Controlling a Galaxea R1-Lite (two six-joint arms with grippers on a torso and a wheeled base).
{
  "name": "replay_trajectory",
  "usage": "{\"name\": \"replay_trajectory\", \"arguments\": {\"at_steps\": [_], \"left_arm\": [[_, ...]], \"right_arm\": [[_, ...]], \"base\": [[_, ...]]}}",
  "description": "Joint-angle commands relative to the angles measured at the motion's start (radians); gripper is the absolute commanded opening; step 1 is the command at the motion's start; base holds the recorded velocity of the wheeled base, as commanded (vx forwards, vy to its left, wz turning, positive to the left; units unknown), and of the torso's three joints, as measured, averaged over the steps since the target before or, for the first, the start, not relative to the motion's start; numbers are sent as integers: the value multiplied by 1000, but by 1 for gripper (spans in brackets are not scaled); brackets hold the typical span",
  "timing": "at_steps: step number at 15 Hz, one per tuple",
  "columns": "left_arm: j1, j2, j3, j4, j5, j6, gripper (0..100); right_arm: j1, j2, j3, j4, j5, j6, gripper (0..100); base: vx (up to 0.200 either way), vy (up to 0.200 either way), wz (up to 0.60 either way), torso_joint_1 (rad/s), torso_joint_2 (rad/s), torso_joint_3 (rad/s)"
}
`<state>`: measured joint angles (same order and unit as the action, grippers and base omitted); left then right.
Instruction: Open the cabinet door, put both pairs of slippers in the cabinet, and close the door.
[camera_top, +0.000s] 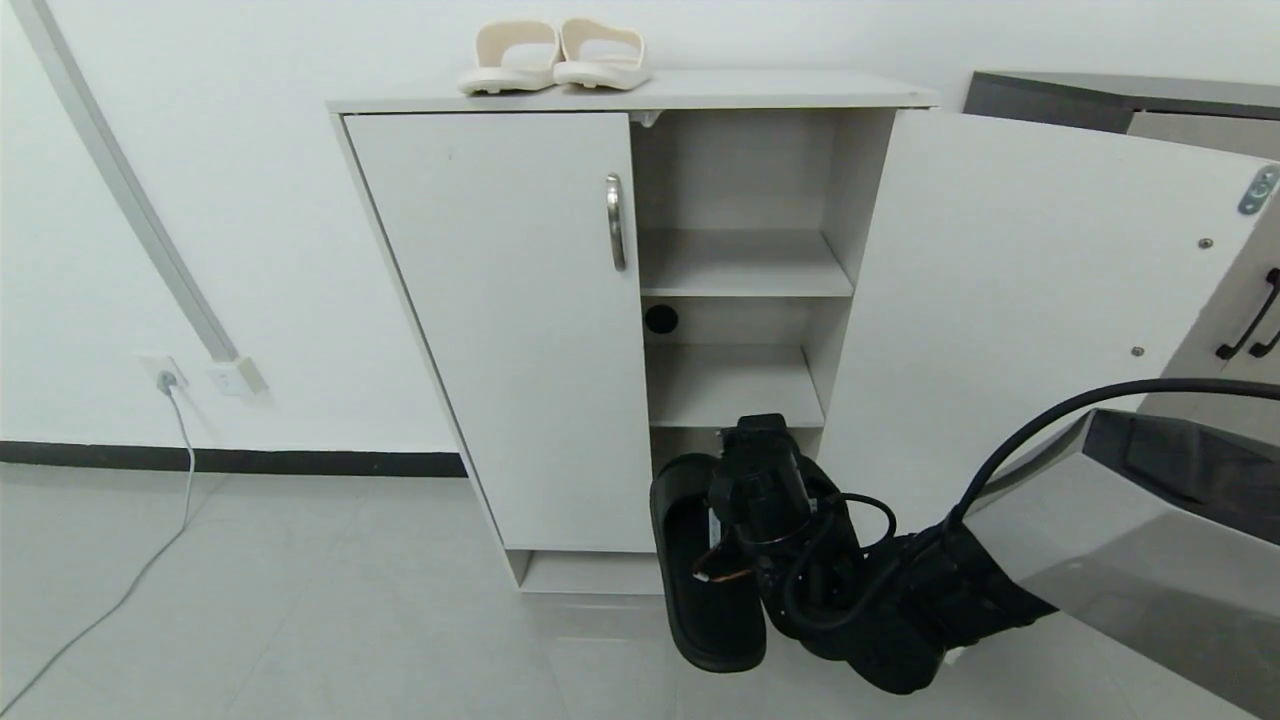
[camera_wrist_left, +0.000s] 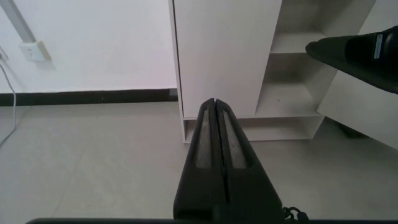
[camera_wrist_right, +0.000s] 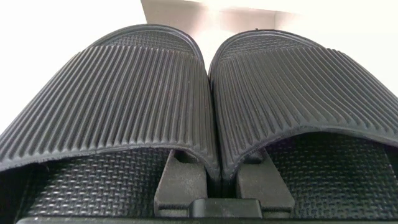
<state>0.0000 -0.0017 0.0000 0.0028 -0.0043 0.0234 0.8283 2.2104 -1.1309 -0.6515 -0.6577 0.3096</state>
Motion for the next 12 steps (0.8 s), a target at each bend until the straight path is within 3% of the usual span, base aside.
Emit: {"name": "replay_trajectory", "arguments": {"at_steps": [1, 12], "left_arm": [[0, 2, 0, 0, 0, 0, 0], [0, 2, 0, -1, 0, -2, 0]], "right_arm": [[-1, 12, -4, 0, -2, 0, 0], [2, 17, 2, -51, -34, -41, 0]], "base": [[0, 0, 0, 2, 2, -188], [0, 0, 0, 5, 1, -196]]}}
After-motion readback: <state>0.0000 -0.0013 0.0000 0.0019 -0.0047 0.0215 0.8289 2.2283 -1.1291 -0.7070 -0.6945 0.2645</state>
